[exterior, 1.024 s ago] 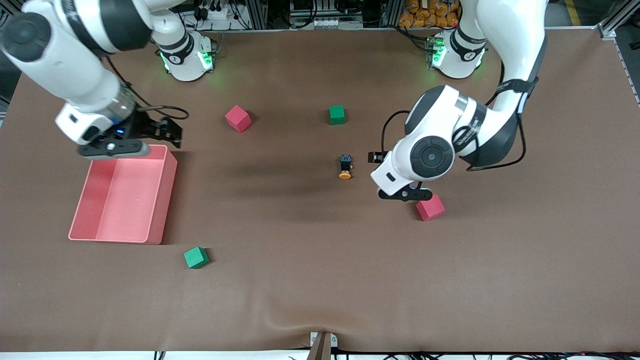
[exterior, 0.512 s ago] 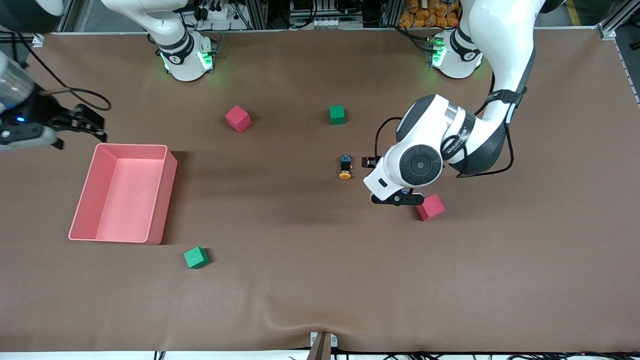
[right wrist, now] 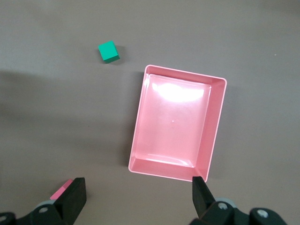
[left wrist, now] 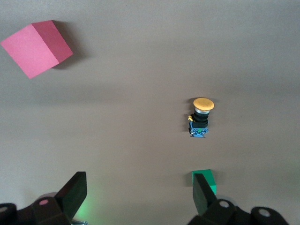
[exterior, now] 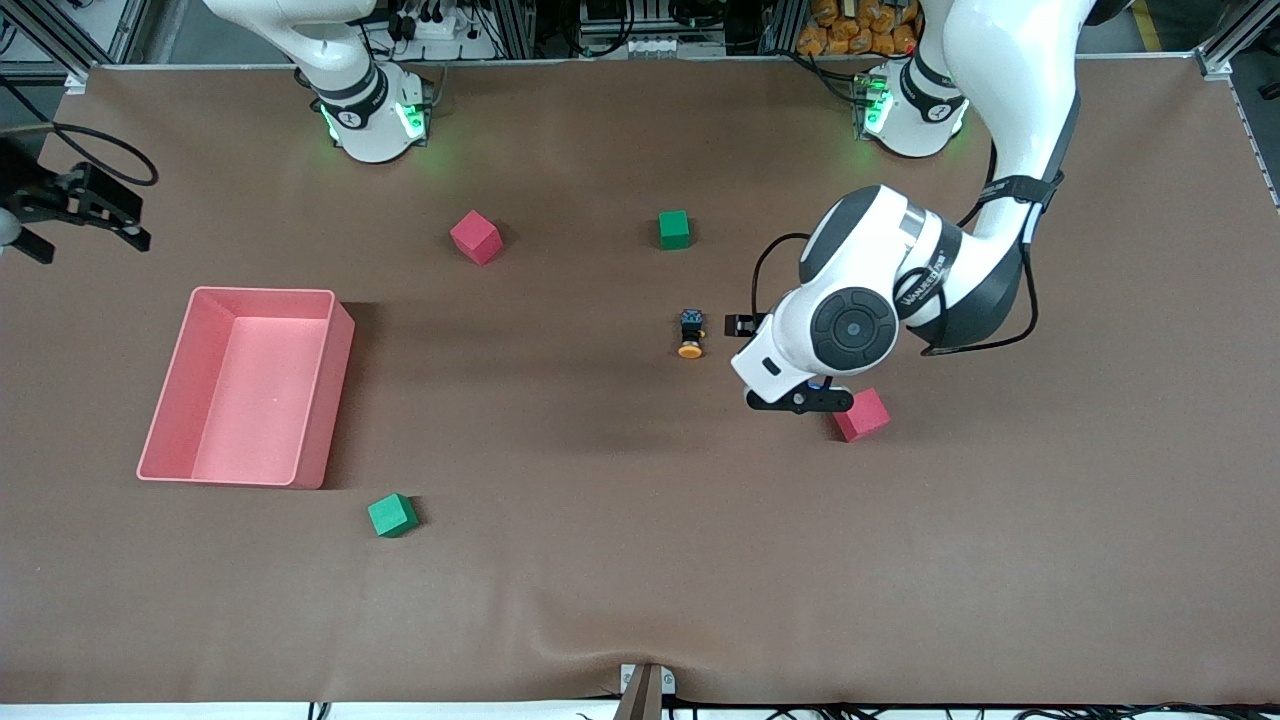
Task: Place and upright button with both arms
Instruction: 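Withdraw the right gripper while the left gripper moves over the button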
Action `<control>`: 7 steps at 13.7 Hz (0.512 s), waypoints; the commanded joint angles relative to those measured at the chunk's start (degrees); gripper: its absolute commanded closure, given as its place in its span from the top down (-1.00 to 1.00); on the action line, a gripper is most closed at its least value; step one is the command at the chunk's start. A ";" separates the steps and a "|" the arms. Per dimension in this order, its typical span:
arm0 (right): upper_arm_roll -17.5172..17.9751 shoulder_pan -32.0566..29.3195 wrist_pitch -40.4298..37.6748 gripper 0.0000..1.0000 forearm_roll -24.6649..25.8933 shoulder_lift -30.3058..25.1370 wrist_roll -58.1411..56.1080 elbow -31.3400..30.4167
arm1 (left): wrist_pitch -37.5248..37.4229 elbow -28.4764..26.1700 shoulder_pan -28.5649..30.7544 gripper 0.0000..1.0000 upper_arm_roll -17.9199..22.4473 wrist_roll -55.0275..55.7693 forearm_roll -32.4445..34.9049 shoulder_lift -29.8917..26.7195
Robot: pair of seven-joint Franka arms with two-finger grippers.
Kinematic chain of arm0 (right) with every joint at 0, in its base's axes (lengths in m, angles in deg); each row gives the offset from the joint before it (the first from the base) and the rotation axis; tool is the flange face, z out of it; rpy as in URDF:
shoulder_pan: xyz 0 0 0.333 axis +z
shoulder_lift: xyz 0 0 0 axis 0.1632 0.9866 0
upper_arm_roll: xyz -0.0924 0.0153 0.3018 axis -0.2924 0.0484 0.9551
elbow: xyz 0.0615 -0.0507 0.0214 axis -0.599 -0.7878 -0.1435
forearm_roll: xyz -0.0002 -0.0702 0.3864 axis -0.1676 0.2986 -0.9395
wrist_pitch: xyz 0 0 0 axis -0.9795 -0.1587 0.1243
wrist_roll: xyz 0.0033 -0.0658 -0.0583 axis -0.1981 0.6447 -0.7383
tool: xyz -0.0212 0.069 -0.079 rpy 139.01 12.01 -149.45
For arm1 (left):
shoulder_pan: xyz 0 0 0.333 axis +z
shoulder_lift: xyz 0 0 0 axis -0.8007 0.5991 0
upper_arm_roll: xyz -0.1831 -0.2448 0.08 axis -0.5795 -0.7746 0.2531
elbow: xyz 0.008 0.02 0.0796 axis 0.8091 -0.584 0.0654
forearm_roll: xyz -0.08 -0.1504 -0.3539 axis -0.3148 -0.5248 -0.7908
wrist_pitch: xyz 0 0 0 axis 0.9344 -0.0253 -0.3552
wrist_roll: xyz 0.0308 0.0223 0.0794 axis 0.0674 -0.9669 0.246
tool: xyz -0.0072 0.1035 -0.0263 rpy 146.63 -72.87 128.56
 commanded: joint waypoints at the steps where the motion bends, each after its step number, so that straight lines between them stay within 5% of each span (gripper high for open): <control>1: 0.67 -1.16 -1.85 1.00 1.13 0.46 -0.98 1.77 | -1.10 0.08 2.80 1.00 -0.09 -2.66 -2.95 -0.86; 7: 0.67 -1.07 -5.78 1.00 -1.76 0.55 8.58 2.56 | -1.28 0.07 4.04 1.00 0.08 -2.76 -4.72 -1.47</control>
